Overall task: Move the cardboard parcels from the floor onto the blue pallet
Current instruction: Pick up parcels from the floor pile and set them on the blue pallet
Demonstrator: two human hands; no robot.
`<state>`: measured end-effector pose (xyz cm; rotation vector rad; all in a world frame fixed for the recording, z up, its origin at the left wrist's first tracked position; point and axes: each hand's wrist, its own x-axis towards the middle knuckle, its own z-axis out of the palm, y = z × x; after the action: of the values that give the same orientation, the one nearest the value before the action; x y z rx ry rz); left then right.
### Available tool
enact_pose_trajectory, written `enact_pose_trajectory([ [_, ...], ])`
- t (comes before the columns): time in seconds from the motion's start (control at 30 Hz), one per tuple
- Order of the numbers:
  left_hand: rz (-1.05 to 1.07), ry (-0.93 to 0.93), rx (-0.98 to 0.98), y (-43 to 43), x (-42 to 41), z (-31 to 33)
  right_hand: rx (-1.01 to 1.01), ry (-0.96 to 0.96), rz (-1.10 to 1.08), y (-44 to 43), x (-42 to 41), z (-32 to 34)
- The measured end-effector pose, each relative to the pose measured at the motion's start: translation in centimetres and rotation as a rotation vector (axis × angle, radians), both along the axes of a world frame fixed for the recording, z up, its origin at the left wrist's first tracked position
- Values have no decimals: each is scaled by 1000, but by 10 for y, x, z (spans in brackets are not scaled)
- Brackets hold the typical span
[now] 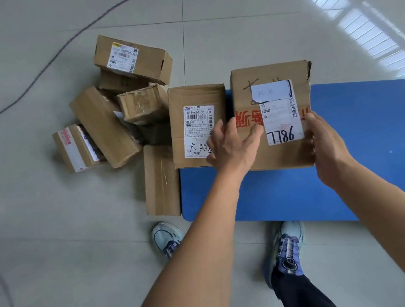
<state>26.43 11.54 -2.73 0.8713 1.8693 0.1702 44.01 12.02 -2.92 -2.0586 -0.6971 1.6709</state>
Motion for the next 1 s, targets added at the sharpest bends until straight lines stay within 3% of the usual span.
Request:
enact_pose_trajectory([
  [0.4, 21, 53, 75, -13, -1, -32, 10, -17, -38, -14, 4, -49],
  [1.0, -4, 24, 70, -17, -5, -28, 9, -73, 6, -22, 4, -52],
])
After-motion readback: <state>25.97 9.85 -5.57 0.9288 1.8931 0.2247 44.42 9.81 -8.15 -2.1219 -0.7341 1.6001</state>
